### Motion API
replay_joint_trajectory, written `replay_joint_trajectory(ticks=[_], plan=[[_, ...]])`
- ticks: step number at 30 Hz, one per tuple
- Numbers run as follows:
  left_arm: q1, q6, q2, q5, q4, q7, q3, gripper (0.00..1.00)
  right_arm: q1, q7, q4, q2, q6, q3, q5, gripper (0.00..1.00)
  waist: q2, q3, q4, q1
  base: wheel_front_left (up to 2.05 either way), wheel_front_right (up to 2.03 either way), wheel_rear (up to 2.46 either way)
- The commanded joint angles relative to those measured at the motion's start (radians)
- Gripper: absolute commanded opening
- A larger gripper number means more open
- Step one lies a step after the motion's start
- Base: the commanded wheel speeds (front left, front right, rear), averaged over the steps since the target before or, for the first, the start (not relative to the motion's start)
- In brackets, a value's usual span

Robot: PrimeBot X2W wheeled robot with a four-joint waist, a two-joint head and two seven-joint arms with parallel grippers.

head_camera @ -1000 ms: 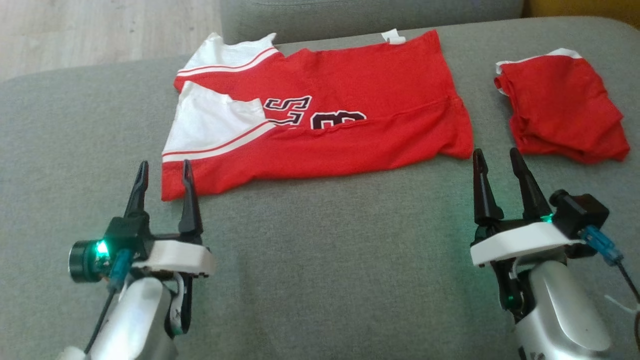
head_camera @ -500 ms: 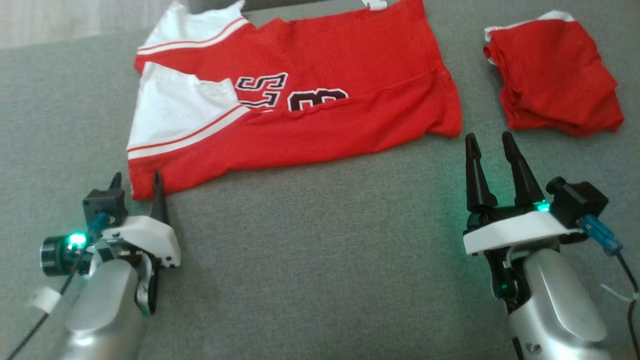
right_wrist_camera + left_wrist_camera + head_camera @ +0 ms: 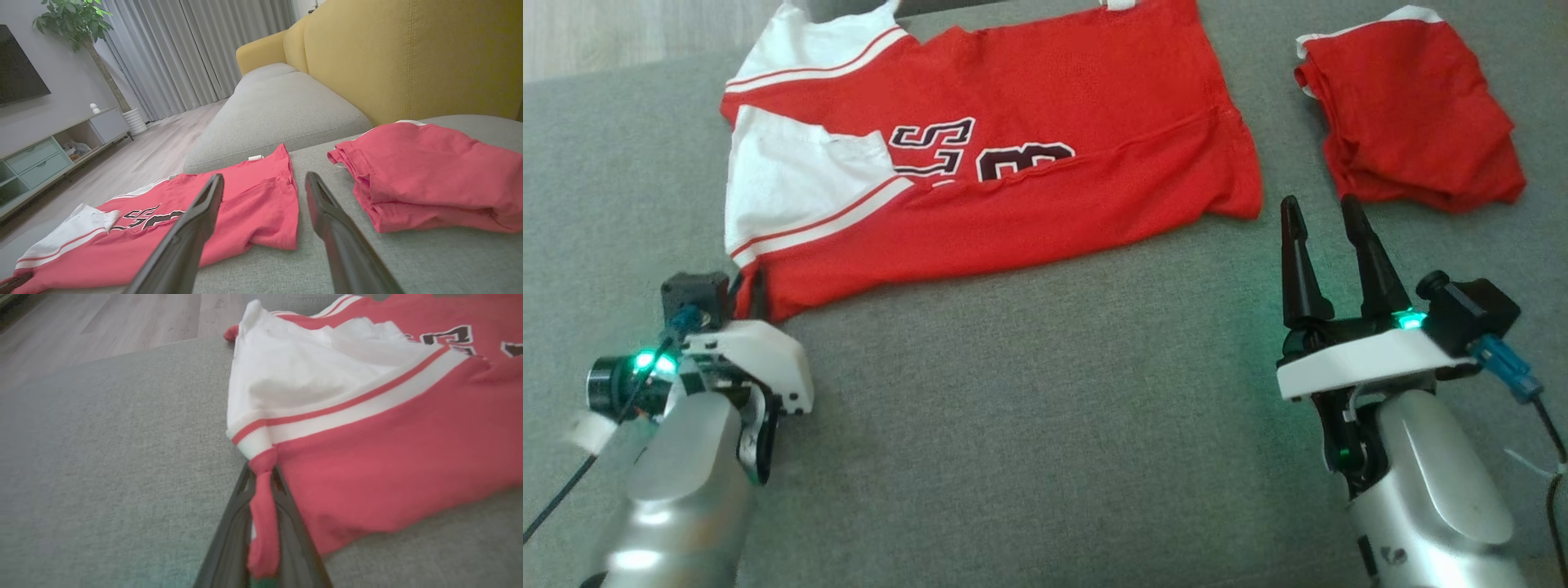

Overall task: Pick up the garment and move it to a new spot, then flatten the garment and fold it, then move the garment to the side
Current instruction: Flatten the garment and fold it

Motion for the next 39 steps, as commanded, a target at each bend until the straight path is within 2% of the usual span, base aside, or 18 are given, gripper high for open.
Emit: replay_joint_trajectory(ticks=[1,6,10,14,19,24,29,30,31,33,39], plan=[[0.001,0.011,0.042,-0.002,-0.003,-0.029,0.027,0.0,-0.023,-0.006,-0.024,0.007,-0.001,0.02,-0.002,1.0,0.0,-0.009,0.007,0.0,0.0,0.0,0.0],[-0.026,0.017,0.029,0.015,-0.081,-0.159,0.02,0.0,-0.052,0.003,0.037,0.007,-0.001,0.01,-0.05,1.0,0.0,-0.021,0.027,0.0,0.0,0.0,0.0],[-0.044,0.015,0.023,0.039,-0.172,-0.213,0.007,0.0,-0.11,0.059,0.116,0.007,-0.001,-0.025,-0.097,1.0,0.0,-0.018,0.045,0.0,0.0,0.0,0.0],[-0.046,0.018,0.022,0.057,-0.224,-0.225,-0.003,0.0,-0.167,0.116,0.189,0.007,-0.001,-0.05,-0.11,1.0,0.0,-0.011,0.057,0.0,0.0,0.0,0.0],[-0.045,0.014,0.014,0.075,-0.279,-0.23,-0.026,0.0,-0.274,0.205,0.358,0.007,-0.001,-0.106,-0.112,1.0,0.0,0.005,0.084,0.0,0.0,0.0,0.0],[-0.05,0.008,0.003,0.086,-0.306,-0.231,-0.05,0.0,-0.376,0.234,0.524,0.007,-0.001,-0.161,-0.161,1.0,0.0,0.022,0.113,0.0,0.0,0.0,0.0],[-0.052,0.005,-0.004,0.089,-0.317,-0.232,-0.064,0.0,-0.447,0.259,0.669,0.007,-0.001,-0.173,-0.205,1.0,0.0,0.03,0.132,0.0,0.0,0.0,0.0],[-0.052,0.005,-0.004,0.088,-0.316,-0.232,-0.066,0.0,-0.456,0.27,0.694,0.007,-0.001,-0.16,-0.208,0.64,0.0,0.03,0.135,0.0,0.0,0.0,0.0],[-0.052,0.006,-0.002,0.087,-0.314,-0.232,-0.066,0.0,-0.465,0.269,0.711,0.007,-0.001,-0.149,-0.233,0.0,0.0,0.03,0.135,0.0,0.0,0.0,0.0],[-0.049,0.008,0.003,0.085,-0.309,-0.231,-0.064,0.0,-0.479,0.257,0.732,0.007,-0.001,-0.158,-0.308,0.0,0.0,0.028,0.134,0.0,0.0,0.0,0.0],[-0.019,0.01,0.009,0.072,-0.274,-0.218,-0.067,0.0,-0.476,0.212,0.748,0.005,-0.001,-0.241,-0.39,0.0,0.0,-0.018,0.128,0.0,0.0,0.0,0.0]])
